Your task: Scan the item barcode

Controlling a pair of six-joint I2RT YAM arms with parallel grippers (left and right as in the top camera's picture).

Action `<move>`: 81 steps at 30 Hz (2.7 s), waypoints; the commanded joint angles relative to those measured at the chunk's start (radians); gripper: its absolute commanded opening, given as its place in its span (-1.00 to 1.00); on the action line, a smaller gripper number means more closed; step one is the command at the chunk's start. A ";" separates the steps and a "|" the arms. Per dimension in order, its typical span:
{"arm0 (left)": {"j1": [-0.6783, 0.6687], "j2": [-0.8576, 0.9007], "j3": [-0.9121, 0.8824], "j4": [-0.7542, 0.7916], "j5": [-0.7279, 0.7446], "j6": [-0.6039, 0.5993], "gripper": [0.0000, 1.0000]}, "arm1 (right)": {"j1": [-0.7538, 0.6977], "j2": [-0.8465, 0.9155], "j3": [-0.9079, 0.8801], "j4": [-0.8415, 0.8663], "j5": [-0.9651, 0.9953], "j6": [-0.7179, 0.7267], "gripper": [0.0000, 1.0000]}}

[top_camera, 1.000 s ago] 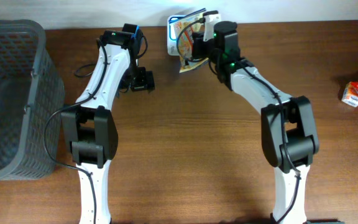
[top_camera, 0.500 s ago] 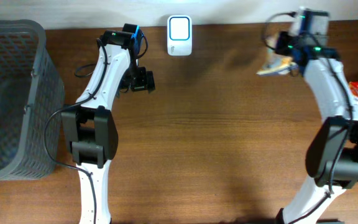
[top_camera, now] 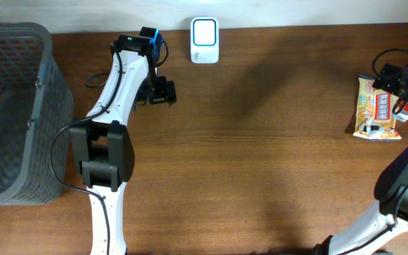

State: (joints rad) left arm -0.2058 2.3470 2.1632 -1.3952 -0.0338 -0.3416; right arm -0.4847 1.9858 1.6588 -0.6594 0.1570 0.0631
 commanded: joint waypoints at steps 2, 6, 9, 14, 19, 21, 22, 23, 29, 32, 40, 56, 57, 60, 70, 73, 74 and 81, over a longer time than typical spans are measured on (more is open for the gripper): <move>-0.003 -0.002 -0.005 -0.001 0.004 -0.013 0.98 | 0.003 -0.240 0.016 -0.071 0.008 0.079 0.97; -0.003 -0.002 -0.005 -0.001 0.004 -0.013 0.99 | 0.003 -0.421 0.016 -0.177 -0.120 0.186 0.97; -0.003 -0.002 -0.005 -0.001 0.004 -0.013 0.98 | 0.003 -0.528 0.015 -0.284 -0.243 0.187 0.98; -0.003 -0.002 -0.005 -0.001 0.004 -0.013 0.98 | 0.035 -0.677 -0.040 -0.470 -0.333 0.200 0.97; -0.003 -0.002 -0.005 -0.001 0.004 -0.013 0.98 | 0.158 -0.861 -0.302 -0.470 -0.338 0.208 0.97; -0.003 -0.002 -0.005 -0.001 0.004 -0.013 0.98 | 0.200 -0.904 -0.385 -0.486 -0.395 0.208 0.97; -0.003 -0.002 -0.005 -0.001 0.004 -0.013 0.98 | 0.219 -0.918 -0.425 -0.495 -0.447 0.208 0.97; -0.003 -0.002 -0.005 -0.001 0.004 -0.013 0.98 | 0.245 -0.925 -0.473 -0.504 -0.510 0.208 0.97; -0.003 -0.002 -0.005 -0.001 0.004 -0.013 0.98 | 0.269 -0.848 -0.535 -0.508 -0.542 0.208 0.97; -0.003 -0.002 -0.005 -0.001 0.004 -0.013 0.98 | 0.269 -0.766 -0.535 -0.510 -0.539 0.206 0.97; -0.003 -0.002 -0.005 -0.001 0.004 -0.013 0.98 | 0.329 -0.699 -0.536 -0.505 -0.499 0.174 0.97; -0.003 -0.002 -0.005 -0.001 0.004 -0.013 0.98 | 0.577 -0.912 -0.859 -0.006 -0.355 0.173 0.97; -0.003 -0.002 -0.005 -0.001 0.004 -0.013 0.98 | 0.577 -0.951 -0.920 0.050 -0.355 0.173 0.97; -0.003 -0.002 -0.005 -0.001 0.004 -0.013 0.98 | 0.577 -1.088 -1.103 0.222 -0.355 0.174 0.97; -0.003 -0.002 -0.005 -0.001 0.004 -0.013 0.98 | 0.577 -1.550 -1.492 0.495 -0.415 0.181 0.97; -0.003 -0.002 -0.005 -0.001 0.004 -0.013 0.98 | 0.577 -1.682 -1.556 0.496 -0.415 0.181 0.97; -0.003 -0.002 -0.005 -0.001 0.004 -0.013 0.98 | 0.577 -1.707 -1.566 0.497 -0.415 0.181 0.97; -0.003 -0.002 -0.005 -0.001 0.004 -0.013 0.98 | 0.577 -1.870 -1.608 0.502 -0.402 0.178 0.97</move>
State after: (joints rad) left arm -0.2066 2.3474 2.1616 -1.3949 -0.0338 -0.3416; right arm 0.0860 0.1612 0.0666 -0.1642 -0.2520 0.2371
